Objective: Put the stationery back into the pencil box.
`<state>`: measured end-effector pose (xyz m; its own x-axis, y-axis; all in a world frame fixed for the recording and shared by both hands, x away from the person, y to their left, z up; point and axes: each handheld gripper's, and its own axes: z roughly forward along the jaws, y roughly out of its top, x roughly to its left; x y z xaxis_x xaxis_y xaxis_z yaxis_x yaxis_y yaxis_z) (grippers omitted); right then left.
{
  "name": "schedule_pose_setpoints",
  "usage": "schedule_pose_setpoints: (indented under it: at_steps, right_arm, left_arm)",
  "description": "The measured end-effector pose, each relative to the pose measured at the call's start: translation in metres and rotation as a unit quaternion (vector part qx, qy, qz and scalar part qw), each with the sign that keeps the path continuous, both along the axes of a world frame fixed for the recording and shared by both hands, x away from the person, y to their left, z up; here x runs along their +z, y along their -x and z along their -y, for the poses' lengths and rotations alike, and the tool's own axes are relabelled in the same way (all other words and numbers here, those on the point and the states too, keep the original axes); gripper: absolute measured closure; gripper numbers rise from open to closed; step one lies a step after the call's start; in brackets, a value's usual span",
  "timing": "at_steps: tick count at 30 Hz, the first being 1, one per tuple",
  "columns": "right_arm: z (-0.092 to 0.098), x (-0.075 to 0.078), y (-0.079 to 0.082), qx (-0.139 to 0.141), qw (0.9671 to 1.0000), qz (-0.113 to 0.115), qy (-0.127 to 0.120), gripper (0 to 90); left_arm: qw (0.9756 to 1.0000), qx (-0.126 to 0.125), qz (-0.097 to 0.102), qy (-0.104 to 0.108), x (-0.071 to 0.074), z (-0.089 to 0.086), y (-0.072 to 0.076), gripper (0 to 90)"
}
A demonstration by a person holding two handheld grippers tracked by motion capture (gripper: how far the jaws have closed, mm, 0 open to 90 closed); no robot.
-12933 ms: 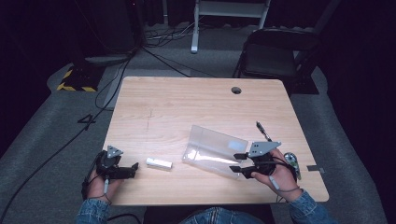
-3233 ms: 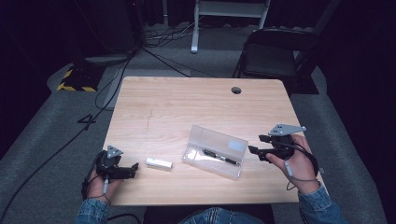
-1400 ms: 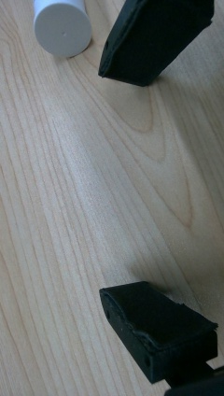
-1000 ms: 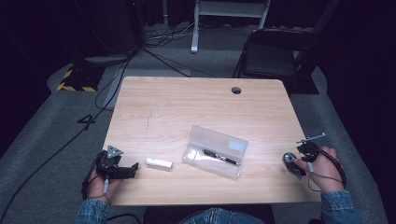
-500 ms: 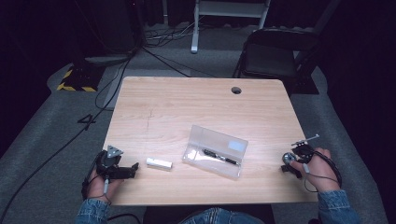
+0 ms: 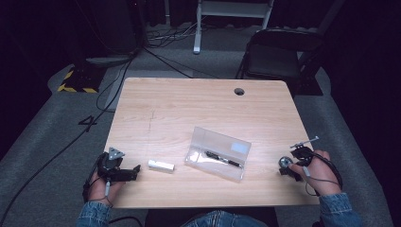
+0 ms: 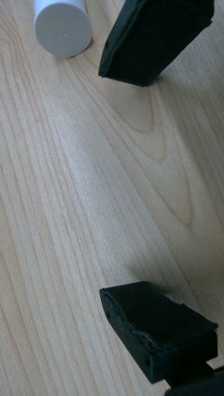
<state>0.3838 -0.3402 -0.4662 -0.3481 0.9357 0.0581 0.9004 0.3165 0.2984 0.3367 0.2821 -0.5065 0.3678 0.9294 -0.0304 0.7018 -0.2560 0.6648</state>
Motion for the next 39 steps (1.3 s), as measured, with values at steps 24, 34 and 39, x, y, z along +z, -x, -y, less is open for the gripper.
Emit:
schedule_pose_setpoints:
  at_steps: [24, 34, 39]
  right_arm:
    - [-0.006, 0.004, 0.013, 0.0, 0.9984, -0.057, 0.005, 36.4]
    - [-0.013, 0.008, 0.016, 0.013, 0.9984, -0.054, -0.004, 35.2]
    - [-0.017, 0.01, 0.017, 0.033, 0.9981, -0.051, -0.014, 35.1]
  left_arm:
    - [1.0, 0.001, 0.0, 0.0, 0.0, 0.0, 0.0, 0.1]
    - [1.0, 0.0, 0.0, 0.0, 0.0, 0.0, 0.0, 0.1]
    - [1.0, 0.0, 0.0, 0.0, 0.0, 0.0, 0.0, 0.1]
